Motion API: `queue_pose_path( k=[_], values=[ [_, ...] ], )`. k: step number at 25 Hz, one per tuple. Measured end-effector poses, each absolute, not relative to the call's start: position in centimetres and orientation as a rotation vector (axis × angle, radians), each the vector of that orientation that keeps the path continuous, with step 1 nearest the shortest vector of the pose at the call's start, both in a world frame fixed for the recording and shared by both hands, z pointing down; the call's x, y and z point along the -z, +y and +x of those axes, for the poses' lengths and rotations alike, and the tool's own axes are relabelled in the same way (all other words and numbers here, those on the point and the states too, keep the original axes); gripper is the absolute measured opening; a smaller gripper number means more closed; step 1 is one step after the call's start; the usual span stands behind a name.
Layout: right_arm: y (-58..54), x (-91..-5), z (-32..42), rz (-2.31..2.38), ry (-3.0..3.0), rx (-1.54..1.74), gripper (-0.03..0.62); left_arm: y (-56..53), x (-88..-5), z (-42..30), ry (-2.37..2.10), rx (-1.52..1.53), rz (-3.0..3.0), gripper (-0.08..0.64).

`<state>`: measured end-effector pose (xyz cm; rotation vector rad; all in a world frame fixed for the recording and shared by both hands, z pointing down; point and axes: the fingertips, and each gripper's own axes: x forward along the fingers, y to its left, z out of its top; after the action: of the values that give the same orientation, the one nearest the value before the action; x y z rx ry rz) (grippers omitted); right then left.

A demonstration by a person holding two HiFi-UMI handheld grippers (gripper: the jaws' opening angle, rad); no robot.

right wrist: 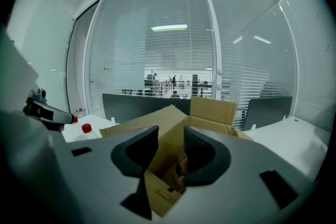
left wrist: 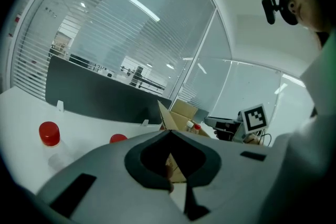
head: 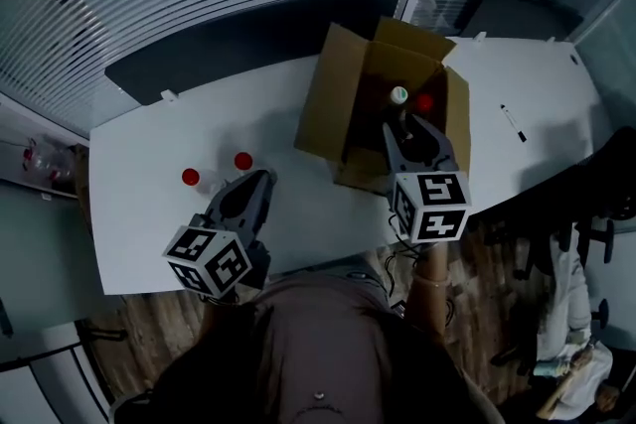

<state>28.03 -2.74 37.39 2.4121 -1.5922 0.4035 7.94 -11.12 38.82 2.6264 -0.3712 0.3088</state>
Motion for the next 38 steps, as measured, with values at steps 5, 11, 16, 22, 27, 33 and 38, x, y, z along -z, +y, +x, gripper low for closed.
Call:
queue_pose_path(
  k=[5, 11, 16, 22, 27, 33, 38],
  values=[
    [-3.9, -38.9, 30.2, 2.385, -1.58, -0.468, 0.166, -11.7, -39.0, 8.8, -0.387, -0.308, 2.621, 0.008],
    [-5.1, -40.3, 32.6, 2.396, -1.535, -0.521, 0.184, -12.4, -39.4, 9.5, -0.409, -0.325, 2.602, 0.009],
    [-5.7, -41.8, 34.2, 2.384, -1.492, -0.567, 0.186, -12.8, -40.1, 10.1, -0.413, -0.348, 2.592, 0.008],
    [-6.2, -43.5, 35.8, 2.39, -1.438, -0.658, 0.198, -13.3, -40.4, 10.6, -0.42, -0.366, 2.587, 0.009],
    [-7.0, -44.7, 36.2, 2.346, -1.449, -0.729, 0.198, -13.8, -40.5, 10.9, -0.429, -0.373, 2.586, 0.008],
    [-7.8, -45.9, 36.3, 2.31, -1.448, -0.795, 0.198, -14.5, -40.7, 11.1, -0.431, -0.378, 2.579, 0.008],
    [-7.4, -47.3, 37.3, 2.305, -1.365, -0.861, 0.19, -14.7, -41.0, 11.5, -0.423, -0.387, 2.575, 0.008]
  ],
)
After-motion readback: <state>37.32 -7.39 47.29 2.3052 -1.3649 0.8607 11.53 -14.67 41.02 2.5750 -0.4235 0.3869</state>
